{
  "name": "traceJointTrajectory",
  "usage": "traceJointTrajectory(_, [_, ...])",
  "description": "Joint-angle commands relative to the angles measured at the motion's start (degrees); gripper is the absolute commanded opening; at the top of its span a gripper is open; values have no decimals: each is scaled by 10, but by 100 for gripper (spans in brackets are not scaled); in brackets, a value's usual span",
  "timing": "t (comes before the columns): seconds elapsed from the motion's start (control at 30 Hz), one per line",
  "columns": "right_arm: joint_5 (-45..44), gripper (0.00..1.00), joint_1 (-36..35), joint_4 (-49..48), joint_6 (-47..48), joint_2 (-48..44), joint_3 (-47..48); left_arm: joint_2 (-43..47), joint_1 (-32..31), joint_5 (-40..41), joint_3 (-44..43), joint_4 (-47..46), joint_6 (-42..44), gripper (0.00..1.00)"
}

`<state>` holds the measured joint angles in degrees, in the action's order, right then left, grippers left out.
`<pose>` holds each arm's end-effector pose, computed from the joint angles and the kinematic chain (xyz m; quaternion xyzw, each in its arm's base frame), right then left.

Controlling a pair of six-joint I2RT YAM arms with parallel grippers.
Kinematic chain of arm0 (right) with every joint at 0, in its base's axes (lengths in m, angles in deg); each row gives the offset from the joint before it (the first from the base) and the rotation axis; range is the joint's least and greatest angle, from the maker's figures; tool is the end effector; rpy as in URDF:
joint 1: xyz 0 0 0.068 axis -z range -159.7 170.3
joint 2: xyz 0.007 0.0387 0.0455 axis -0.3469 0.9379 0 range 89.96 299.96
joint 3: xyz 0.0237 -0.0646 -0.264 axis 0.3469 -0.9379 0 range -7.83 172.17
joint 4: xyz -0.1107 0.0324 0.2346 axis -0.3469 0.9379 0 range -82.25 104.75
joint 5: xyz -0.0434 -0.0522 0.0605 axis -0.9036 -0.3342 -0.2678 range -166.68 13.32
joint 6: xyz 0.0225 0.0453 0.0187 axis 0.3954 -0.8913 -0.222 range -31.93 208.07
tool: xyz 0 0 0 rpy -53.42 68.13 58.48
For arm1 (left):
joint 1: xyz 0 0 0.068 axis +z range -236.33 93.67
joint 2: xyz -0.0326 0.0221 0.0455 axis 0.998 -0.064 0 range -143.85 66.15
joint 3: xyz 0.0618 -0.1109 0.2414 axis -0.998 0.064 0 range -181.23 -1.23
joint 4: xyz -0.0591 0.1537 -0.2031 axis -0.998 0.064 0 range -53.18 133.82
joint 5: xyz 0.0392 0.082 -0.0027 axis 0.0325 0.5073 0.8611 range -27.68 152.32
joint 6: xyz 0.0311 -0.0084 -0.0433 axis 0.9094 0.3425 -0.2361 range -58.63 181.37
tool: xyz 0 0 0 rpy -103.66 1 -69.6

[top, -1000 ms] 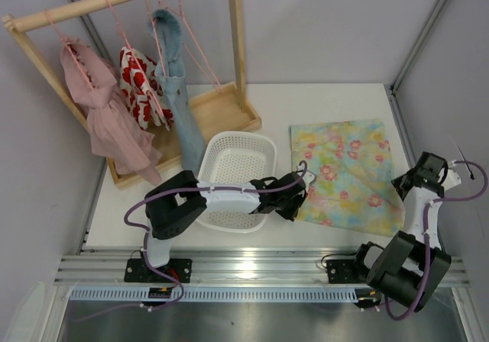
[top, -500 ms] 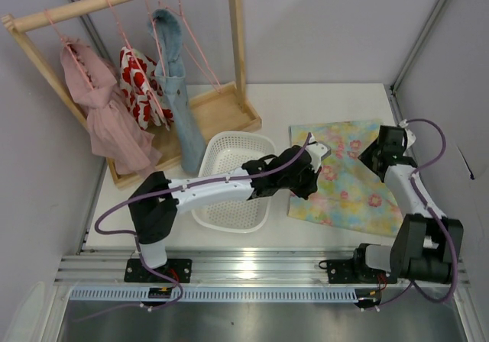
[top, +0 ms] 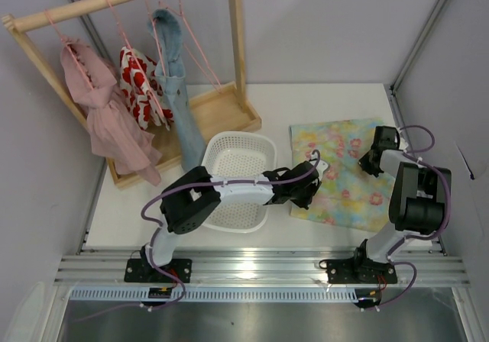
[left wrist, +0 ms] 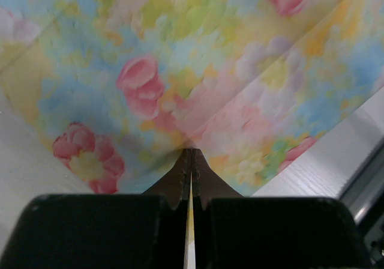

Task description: Place the skirt on the hanger

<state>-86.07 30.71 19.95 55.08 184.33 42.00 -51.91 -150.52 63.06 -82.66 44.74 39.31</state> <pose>0.3104 -0.0629 0.1563 0.3749 0.8786 -0.0211 0.2950 0.1984 -0.4091 0.1715 0.3292 0.8616 -0.2598 0.2861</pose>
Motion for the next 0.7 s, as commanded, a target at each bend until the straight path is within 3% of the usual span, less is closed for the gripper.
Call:
traceJointTrajectory(0.0, [-2, 7, 30, -10, -1, 35, 25, -20, 2, -12, -23, -12, -19, 0])
traceJointTrajectory(0.27, [-1, 8, 65, -10, 19, 78, 59, -100, 3, -59, -106, 17, -18, 0])
traceJointTrajectory(0.5, [11, 9, 57, 8, 31, 56, 80, -97, 6, -82, -124, 22, -4, 0])
traceJointTrajectory(0.57, [11, 12, 44, 15, 49, 18, 100, -82, 7, -86, -124, 18, 8, 1])
traceJointTrajectory(0.67, [18, 33, 19, 43, 71, -44, 142, -47, 14, -89, -144, 27, 22, 10])
